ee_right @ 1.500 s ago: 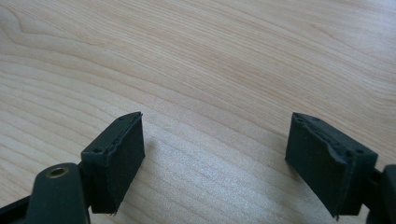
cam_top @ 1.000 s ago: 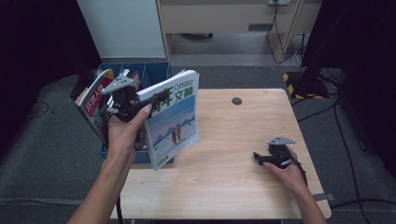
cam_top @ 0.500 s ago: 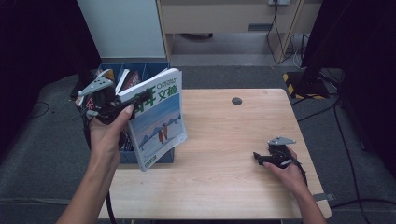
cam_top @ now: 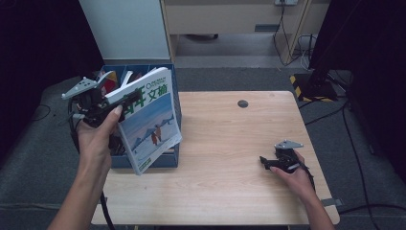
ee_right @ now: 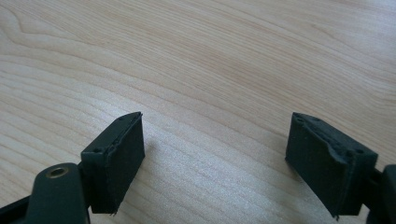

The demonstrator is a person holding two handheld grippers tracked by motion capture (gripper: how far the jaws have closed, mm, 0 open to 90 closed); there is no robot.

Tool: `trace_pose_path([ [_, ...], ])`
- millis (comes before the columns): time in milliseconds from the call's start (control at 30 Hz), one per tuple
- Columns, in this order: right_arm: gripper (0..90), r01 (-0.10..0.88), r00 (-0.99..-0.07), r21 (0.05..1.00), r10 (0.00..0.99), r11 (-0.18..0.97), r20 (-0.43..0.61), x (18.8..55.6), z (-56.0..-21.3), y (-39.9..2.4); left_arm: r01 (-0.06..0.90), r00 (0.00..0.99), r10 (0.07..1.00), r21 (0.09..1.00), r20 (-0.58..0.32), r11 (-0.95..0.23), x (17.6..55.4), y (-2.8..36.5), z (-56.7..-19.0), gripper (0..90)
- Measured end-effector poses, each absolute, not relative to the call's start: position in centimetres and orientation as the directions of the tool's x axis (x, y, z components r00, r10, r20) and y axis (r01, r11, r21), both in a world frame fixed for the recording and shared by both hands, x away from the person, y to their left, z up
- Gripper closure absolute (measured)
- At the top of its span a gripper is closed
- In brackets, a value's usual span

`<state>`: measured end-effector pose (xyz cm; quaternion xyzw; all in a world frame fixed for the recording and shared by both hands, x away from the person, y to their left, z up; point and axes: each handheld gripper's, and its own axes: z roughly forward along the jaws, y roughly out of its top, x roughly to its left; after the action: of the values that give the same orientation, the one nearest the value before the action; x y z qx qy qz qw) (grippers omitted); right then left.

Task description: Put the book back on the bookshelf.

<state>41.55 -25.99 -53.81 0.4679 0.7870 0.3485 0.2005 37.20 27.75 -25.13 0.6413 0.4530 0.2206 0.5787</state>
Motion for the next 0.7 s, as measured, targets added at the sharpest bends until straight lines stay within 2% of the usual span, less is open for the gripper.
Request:
trace_pose_path([
  [700, 19.6, 0.597, -0.481, 0.736, 0.877, 0.318, 0.011, 41.5, -53.8, -26.0, 0.325, 0.398, 0.889, 0.941, -0.228, 0.096, 40.0, 29.4, -25.2, 73.3],
])
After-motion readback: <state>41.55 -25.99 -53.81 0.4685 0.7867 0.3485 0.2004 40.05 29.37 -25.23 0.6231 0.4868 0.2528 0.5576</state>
